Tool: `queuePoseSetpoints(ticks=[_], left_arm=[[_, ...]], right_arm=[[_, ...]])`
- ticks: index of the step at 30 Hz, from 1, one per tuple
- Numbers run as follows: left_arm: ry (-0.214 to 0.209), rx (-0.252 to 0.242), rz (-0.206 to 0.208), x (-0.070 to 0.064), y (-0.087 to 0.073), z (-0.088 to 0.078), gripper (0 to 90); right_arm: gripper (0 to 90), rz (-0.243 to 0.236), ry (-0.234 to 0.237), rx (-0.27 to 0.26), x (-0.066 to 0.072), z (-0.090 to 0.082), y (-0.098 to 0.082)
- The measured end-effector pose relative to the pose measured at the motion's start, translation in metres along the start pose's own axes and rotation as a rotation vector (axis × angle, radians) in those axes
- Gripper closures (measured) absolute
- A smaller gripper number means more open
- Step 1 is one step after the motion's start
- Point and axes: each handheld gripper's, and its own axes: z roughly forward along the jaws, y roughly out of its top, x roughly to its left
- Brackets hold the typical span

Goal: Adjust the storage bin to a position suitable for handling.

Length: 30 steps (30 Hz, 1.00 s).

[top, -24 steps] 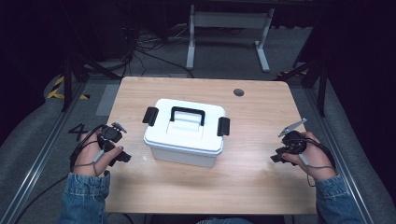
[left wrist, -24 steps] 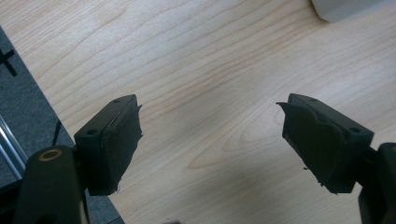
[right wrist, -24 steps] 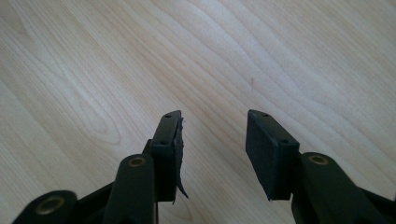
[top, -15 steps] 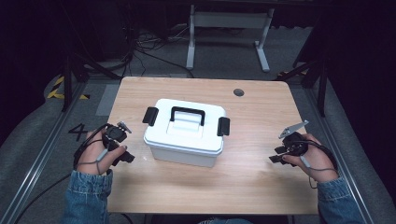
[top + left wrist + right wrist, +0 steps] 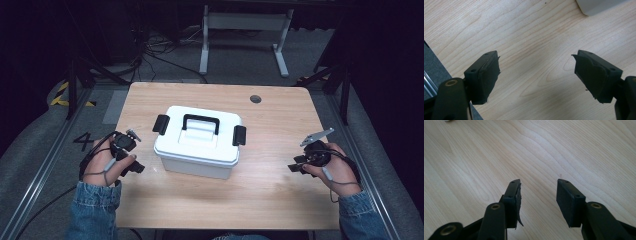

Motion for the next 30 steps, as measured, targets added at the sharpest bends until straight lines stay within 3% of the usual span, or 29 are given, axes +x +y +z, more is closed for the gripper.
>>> queuePoseSetpoints(ticks=[5,11,14,24,30], left_arm=[[0.002,0.001,-0.002,-0.001,0.000,0.000,20.8],[0.004,0.004,0.008,-0.001,-0.001,0.001,20.9],[-0.002,0.006,-0.009,-0.001,-0.002,0.002,21.0],[-0.003,0.012,-0.004,-0.001,-0.003,0.002,20.8],[-0.001,0.011,-0.005,-0.001,-0.002,0.003,20.7]], right_arm=[[58.2,-0.006,0.040,-0.045,0.004,-0.007,0.009],[60.0,-0.039,0.066,-0.077,0.012,-0.021,0.033],[60.0,-0.069,0.068,-0.078,0.016,-0.028,0.046],[58.8,-0.155,0.075,-0.073,0.034,-0.045,0.084],[58.4,-0.174,0.092,-0.082,0.040,-0.050,0.100]])
